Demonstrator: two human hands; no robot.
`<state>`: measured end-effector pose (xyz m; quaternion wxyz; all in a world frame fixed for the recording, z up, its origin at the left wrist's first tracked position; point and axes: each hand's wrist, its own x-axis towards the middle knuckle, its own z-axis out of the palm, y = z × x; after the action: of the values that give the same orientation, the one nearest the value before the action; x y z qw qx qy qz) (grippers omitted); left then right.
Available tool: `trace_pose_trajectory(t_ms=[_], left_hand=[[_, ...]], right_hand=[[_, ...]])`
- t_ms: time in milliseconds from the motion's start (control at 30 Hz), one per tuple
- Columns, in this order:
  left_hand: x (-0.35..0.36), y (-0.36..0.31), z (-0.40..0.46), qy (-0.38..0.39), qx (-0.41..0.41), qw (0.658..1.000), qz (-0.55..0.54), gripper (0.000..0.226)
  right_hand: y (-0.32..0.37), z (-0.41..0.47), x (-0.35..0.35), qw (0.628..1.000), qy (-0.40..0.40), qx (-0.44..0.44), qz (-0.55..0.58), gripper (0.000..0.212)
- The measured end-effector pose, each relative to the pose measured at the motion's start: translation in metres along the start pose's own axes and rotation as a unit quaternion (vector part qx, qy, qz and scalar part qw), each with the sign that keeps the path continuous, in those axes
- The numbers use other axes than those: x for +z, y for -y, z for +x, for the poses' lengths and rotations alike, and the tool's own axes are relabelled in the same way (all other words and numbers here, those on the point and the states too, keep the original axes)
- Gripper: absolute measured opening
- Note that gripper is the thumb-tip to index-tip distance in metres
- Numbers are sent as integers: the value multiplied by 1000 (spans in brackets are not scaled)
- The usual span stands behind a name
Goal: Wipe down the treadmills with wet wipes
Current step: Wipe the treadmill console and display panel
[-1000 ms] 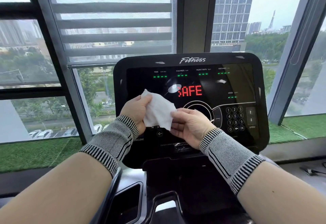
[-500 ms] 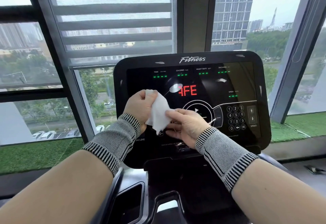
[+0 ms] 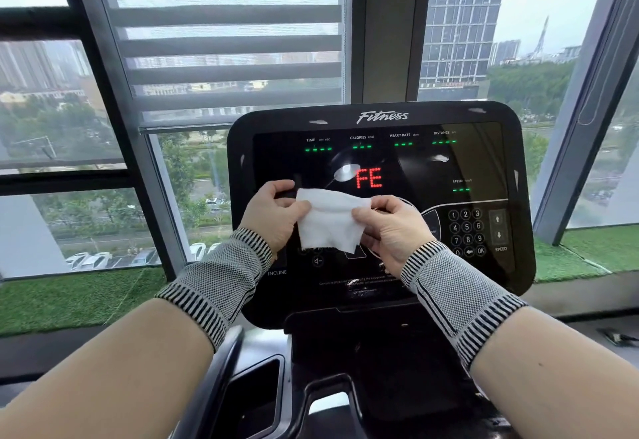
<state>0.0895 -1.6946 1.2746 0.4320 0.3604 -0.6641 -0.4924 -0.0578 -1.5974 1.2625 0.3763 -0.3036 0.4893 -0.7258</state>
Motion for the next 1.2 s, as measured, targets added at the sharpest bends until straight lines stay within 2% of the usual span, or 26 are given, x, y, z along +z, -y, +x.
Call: trace_pose_trajectory(t_ms=[67,133,200,233,267,300,367,467,567,633,700,767,867,900,967,1000,1100,1200], left_hand=[[-1,0,-1,1,50,995,85,47],[-1,-3,-2,13,98,980,171,33],[0,-5,-1,12,131,967,217,16],[1,-5,-1,7,141,965,223,11],[1,-5,0,1,146,963,225,8],[1,-4,1,-10,150,963,225,7],[2,-4,2,-45,148,962,225,3],[5,-3,0,-77,126,967,209,7],[12,-5,-7,16,49,994,98,16],[14,-7,-12,82,12,996,43,14],[15,-7,-12,117,-3,993,10,14],[15,-8,-11,122,-8,993,-10,14],[13,-8,-11,116,-18,993,-18,13],[12,-9,-11,120,-24,992,-33,14],[11,-11,-12,133,-42,988,-73,17],[10,-12,-12,136,-50,986,-87,18],[8,-11,-12,147,-60,983,-94,18],[5,-9,-13,176,-68,981,-50,17]], right_hand=[[-2,5,-5,997,-11,-37,-71,41],[-2,10,-11,974,0,-84,-212,54],[0,13,-12,927,10,-122,-355,36],[2,14,-12,914,11,-128,-384,22],[4,13,-11,916,9,-126,-382,9],[4,14,-10,921,1,-125,-370,8],[6,15,-10,946,-14,-103,-308,19],[11,14,-4,986,-22,-39,-157,16],[12,12,3,995,1,-23,-102,11],[12,9,7,996,48,-1,-77,12],[11,6,10,994,82,17,-70,13],[10,5,12,993,85,11,-75,11],[4,8,11,989,39,-46,-136,5],[4,9,9,988,33,-49,-142,12],[4,10,6,990,57,-5,-129,28],[5,9,5,989,81,23,-121,30],[7,5,5,985,129,54,-97,15],[7,5,10,992,104,24,-71,16]])
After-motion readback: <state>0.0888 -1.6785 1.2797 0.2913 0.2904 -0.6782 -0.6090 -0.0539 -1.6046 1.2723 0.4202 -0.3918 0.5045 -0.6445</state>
